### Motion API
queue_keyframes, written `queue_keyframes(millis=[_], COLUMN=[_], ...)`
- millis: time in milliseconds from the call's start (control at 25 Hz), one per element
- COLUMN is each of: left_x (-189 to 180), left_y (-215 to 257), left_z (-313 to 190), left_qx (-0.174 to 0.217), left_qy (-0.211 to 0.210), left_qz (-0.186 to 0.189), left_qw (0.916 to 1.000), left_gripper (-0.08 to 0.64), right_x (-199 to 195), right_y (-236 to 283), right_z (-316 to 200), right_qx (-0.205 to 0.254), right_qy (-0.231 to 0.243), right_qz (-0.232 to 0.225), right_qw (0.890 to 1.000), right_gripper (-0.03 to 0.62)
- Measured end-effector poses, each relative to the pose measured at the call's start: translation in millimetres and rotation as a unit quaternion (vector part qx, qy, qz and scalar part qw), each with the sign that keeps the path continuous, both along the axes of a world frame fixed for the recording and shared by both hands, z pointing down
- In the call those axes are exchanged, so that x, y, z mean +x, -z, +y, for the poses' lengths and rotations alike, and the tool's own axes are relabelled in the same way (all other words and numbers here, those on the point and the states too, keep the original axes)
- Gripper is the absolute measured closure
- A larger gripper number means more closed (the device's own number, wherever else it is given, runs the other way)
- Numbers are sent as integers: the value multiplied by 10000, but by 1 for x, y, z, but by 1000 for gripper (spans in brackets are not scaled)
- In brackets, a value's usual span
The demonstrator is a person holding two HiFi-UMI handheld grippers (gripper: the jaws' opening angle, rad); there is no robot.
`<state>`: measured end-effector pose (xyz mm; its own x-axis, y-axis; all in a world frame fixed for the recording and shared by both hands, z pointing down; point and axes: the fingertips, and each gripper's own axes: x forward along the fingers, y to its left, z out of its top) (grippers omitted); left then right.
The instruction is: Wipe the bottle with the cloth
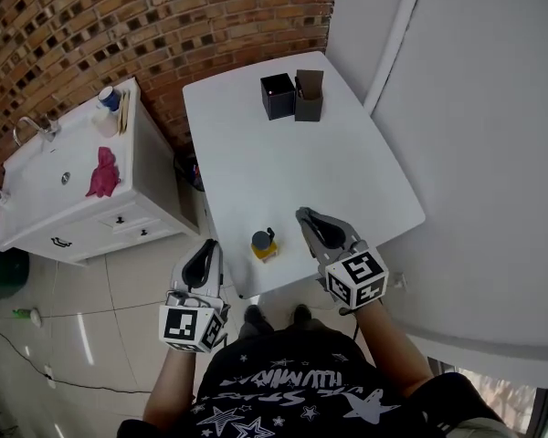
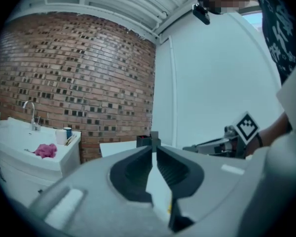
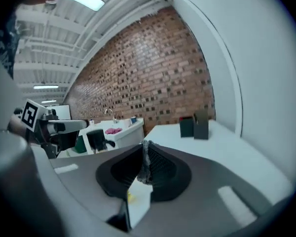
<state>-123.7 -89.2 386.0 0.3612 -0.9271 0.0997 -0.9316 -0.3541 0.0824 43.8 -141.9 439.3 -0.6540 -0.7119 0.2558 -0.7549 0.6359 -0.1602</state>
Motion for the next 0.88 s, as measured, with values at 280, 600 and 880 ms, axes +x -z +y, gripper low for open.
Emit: queue_keyframes(millis=[280, 600, 880], left_x=[-6, 1, 14], left_y=[36, 24, 30], left_z=[-9, -3, -2], left_qx=[191, 28, -69], left_qy=[193, 90, 57], left_qz=[247, 90, 28], left_qw=[9993, 9999, 10000], left_gripper=[555, 555, 555], right_x=[-4, -18, -6], right_y=[130, 113, 114], right_z=[34, 55, 53], right_qx=[1944, 2007, 1903], right_qy=[-257, 182, -30], right_qz=[98, 551, 451], right_qw=[9805, 9779, 9807], right_gripper=[557, 558, 558])
